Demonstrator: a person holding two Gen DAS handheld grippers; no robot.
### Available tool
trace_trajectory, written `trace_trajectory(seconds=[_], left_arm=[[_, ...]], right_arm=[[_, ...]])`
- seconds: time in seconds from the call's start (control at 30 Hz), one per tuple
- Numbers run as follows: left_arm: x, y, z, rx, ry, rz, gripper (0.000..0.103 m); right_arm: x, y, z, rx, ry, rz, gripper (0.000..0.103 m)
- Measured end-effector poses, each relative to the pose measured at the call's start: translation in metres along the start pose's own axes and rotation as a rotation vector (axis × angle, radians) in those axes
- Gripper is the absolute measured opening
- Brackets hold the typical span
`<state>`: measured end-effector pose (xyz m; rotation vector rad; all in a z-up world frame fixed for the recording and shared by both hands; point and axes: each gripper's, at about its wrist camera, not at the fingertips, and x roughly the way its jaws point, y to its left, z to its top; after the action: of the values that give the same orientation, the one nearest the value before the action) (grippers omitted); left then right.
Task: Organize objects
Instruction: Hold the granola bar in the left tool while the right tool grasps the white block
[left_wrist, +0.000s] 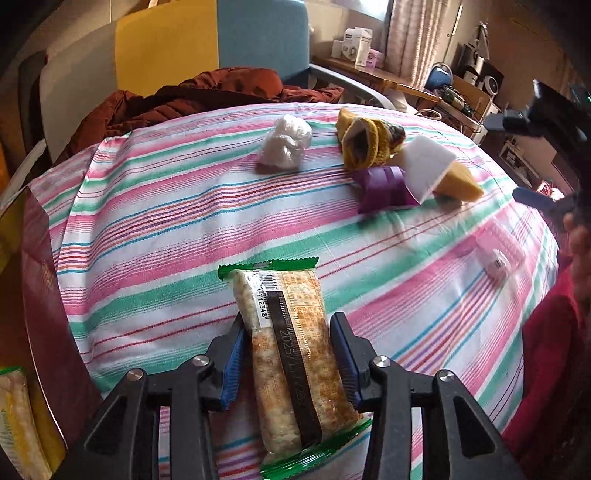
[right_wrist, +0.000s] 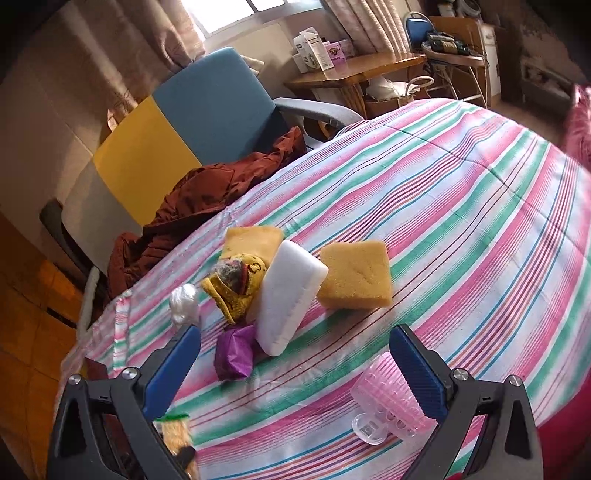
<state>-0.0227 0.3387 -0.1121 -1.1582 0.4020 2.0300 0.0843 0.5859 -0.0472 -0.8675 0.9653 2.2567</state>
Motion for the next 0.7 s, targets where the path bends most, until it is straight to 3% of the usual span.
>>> trace_trajectory(seconds=[0.13, 0.27, 0.5, 0.63, 0.7], left_arm=[[0.001, 0.002, -0.003, 0.003, -0.031, -0.008, 0.045], [0.000, 0.004, -0.004, 0.010, -0.046, -0.017, 0.045], [0.000, 0.000, -0.010, 0.027, -0.083, -0.001, 0.047], [0.000, -0.001, -0.011, 0.035, -0.088, 0.001, 0.047], [0.000, -0.001, -0.012, 0.035, -0.091, 0.002, 0.047]], right_arm=[[-0.009, -0.018, 0.008, 0.090, -0.065, -0.016, 0.102], [-0.004, -0.026, 0.009, 0.147, -0.035, 0.041, 0.098], [0.021, -0.004, 0.000, 0.083, 0.092, 0.138, 0.072], [0.042, -0.003, -0.003, 0.111, 0.150, 0.120, 0.051], [0.054, -0.007, -0.002, 0.139, 0.167, 0.102, 0.048]])
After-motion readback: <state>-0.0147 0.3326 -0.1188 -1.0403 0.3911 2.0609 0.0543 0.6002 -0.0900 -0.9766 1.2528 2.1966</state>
